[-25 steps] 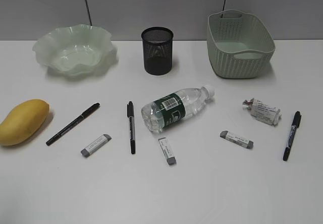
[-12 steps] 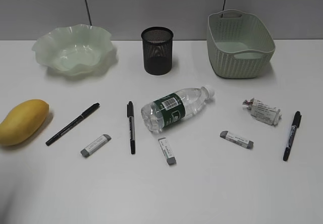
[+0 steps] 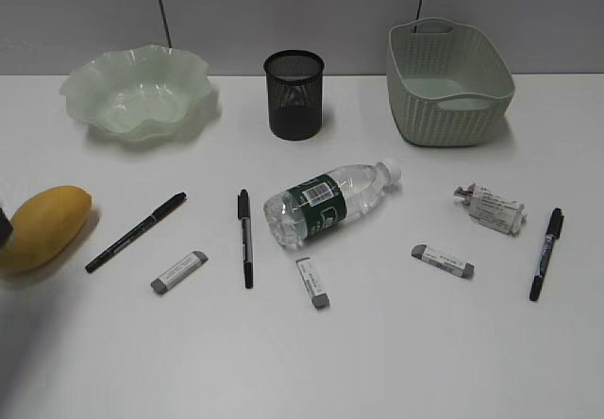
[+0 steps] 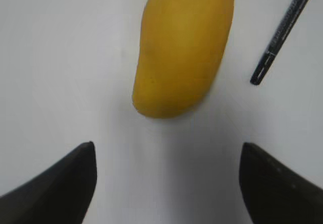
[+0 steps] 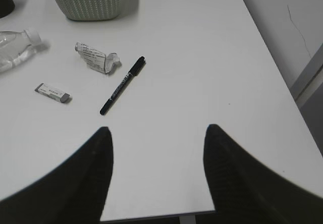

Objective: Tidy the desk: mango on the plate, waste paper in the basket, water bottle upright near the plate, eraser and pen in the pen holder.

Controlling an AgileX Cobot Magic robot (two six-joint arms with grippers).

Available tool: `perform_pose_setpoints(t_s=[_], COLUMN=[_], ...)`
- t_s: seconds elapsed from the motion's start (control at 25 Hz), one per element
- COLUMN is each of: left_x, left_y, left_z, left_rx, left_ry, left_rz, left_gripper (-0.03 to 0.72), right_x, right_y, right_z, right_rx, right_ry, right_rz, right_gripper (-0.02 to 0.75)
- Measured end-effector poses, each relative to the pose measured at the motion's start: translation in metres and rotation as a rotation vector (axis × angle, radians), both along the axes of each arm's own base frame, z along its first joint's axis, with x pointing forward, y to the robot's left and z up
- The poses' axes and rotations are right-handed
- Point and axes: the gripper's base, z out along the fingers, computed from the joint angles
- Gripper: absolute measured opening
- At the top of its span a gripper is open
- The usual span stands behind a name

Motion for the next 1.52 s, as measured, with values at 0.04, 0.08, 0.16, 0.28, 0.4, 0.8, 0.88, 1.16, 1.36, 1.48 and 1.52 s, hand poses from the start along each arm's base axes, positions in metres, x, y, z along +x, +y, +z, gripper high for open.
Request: perform_pose_setpoints(t_s=[0.04,0.08,0.16,0.28,0.4,0.8,0.88,1.16,1.36,1.48,1.52], left_x=[0.006,0.014,0.026,0.042,0.055,0.081,0.082,0.088,0.096,0.100,0.103], left_y=[-0.001,-0.002,-0.005,-0.008,-0.009,-0.010,-0.011,-0.014,-0.016,-0.018,-0.018], left_z=[-0.004,-0.010,-0.017,-0.027,-0.038,-0.070,-0.074,-0.068,-0.051,-0.035,-0.024], left_rx=[-0.004,-0.013,-0.017,-0.012,-0.004,0.008,0.008,-0.021,-0.039,-0.056,-0.063], left_ry=[0.016,0.040,0.068,0.097,0.121,0.190,0.203,0.202,0.232,0.232,0.205], left_rz=[-0.017,-0.027,-0.058,-0.087,-0.098,-0.116,-0.119,-0.103,-0.107,-0.108,-0.107], left_gripper=[0.680,0.681,0.680,0.680,0.680,0.680,0.673,0.573,0.573,0.573,0.573], right_x=[0.000,0.000,0.000,0.000,0.000,0.000,0.000,0.000,0.000,0.000,0.000], right_y=[0.000,0.000,0.000,0.000,0.000,0.000,0.000,0.000,0.000,0.000,0.000], right_z=[0.000,0.000,0.000,0.000,0.000,0.000,0.000,0.000,0.000,0.000,0.000], right_rx=[0.000,0.000,0.000,0.000,0.000,0.000,0.000,0.000,0.000,0.000,0.000], right_ry=[0.000,0.000,0.000,0.000,-0.001,0.000,0.000,0.000,0.000,-0.001,-0.001], right_rz=[0.000,0.000,0.000,0.000,0.000,0.000,0.000,0.000,0.000,0.000,0.000], right_gripper=[0.459,0.459,0.459,0.459,0.459,0.459,0.459,0.459,0.459,0.459,0.459])
